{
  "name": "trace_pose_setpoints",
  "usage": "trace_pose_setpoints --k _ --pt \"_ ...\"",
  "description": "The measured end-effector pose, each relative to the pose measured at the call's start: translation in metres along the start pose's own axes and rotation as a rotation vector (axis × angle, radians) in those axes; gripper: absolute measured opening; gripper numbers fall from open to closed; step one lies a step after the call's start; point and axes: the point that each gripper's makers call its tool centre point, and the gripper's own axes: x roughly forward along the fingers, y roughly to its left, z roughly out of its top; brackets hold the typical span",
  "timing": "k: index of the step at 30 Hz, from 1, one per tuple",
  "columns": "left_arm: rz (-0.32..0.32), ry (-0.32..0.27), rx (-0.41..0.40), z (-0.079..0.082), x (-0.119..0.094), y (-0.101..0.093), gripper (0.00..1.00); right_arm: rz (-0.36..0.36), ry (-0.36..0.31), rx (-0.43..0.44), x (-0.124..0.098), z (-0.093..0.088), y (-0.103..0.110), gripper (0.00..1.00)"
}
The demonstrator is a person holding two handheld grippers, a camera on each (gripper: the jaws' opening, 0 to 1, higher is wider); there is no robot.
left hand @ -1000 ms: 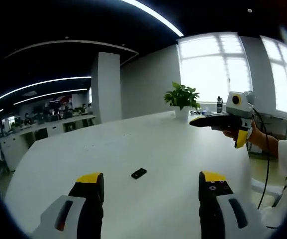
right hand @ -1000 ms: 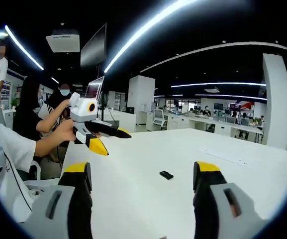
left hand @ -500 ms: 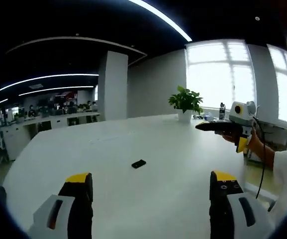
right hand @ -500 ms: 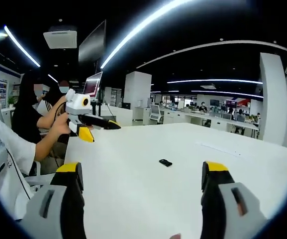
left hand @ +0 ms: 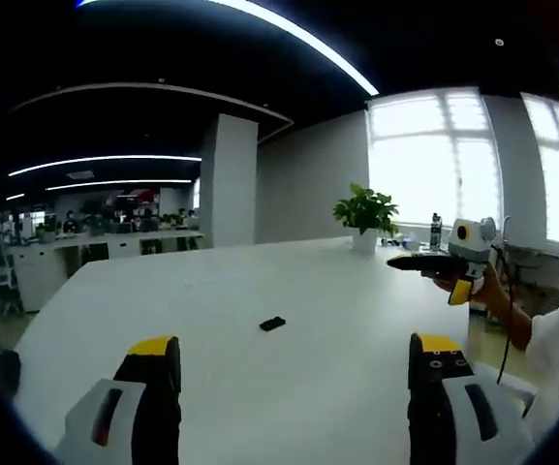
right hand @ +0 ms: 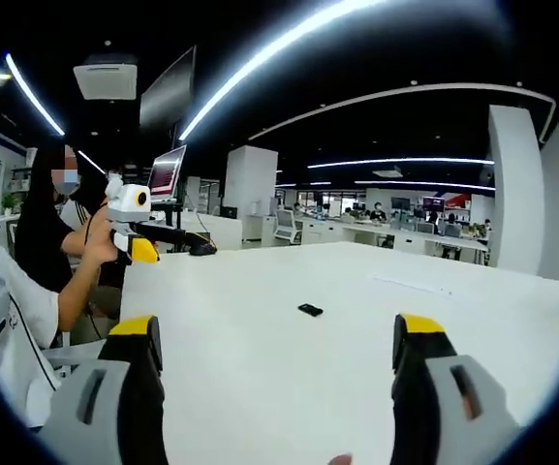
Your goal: Snap the two parts of the plastic buckle together until the buckle closes and remains connected.
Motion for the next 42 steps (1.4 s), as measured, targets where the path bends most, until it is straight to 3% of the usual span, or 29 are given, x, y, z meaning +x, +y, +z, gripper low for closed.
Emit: trace_pose_setpoints --k 12,20,28,32,39,42 --pt "0.064 -0.022 -0.004 -0.017 -0.018 0.002 0.99 -0.045 -0.003 0.045 -0.025 -0.002 0.020 0.99" --pt "0.056 -0.019 -0.012 -0.026 -0.022 -0.006 0.99 -0.122 0.016 0.050 -0.037 -0.009 0.012 1.00" --pt "0.089 -0.021 -0.014 -0.025 -0.023 -0.003 0.99 -0.212 0.055 0.066 -0.045 -0.023 -0.004 1.00" --pt "0.098 0.007 -0.012 -0.032 -0.022 -0.002 0.99 -0.258 0.080 0.062 -0.048 -0.033 -0.010 0.99" --pt "0.094 -0.002 -0.041 -0.040 -0.020 0.000 0.99 -0.307 0.089 0.090 -0.049 -0.045 -0.017 0.99" --pt "0.127 -0.002 -0.054 -0.043 -0.022 0.006 0.99 -0.327 0.097 0.088 -0.050 -0.048 -0.020 0.99"
